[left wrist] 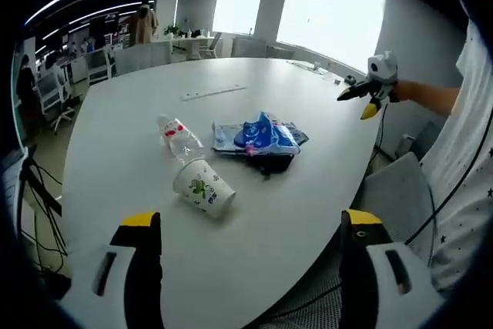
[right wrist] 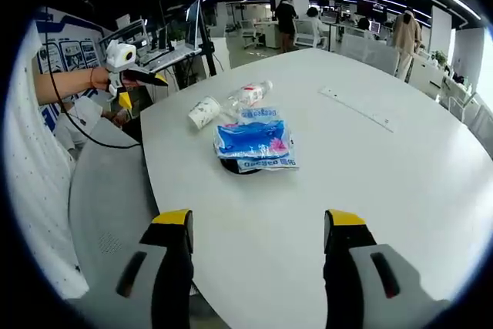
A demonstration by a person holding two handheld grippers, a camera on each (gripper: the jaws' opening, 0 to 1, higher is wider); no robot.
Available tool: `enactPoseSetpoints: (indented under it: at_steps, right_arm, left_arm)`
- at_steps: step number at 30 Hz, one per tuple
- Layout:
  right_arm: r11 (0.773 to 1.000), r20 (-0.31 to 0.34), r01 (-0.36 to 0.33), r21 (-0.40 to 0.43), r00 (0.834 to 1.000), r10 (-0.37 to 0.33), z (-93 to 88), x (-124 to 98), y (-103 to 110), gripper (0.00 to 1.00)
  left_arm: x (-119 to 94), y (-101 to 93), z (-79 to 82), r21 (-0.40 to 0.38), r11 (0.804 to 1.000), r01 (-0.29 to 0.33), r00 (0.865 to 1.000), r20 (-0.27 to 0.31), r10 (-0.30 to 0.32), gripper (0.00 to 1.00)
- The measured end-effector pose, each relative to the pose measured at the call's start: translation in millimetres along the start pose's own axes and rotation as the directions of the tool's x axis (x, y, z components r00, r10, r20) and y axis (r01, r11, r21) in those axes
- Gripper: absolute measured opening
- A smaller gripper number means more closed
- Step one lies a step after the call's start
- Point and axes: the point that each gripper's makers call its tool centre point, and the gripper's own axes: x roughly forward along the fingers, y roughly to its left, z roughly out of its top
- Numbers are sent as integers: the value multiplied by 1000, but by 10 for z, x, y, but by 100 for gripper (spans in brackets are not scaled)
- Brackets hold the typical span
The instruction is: Arrange the tabletop items into an orderly group along one side of the table until the central work area is clear of visible clutter.
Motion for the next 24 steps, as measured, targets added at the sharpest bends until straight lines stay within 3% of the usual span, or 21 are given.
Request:
enactPoseSetpoints:
  at_steps: [24]
  right_arm:
    - [1000,-13,-5,-6,1000,5,-18,8,-42,68]
  left_arm:
    - [10,3,18,-4,1000,-4,1000,2,4,100]
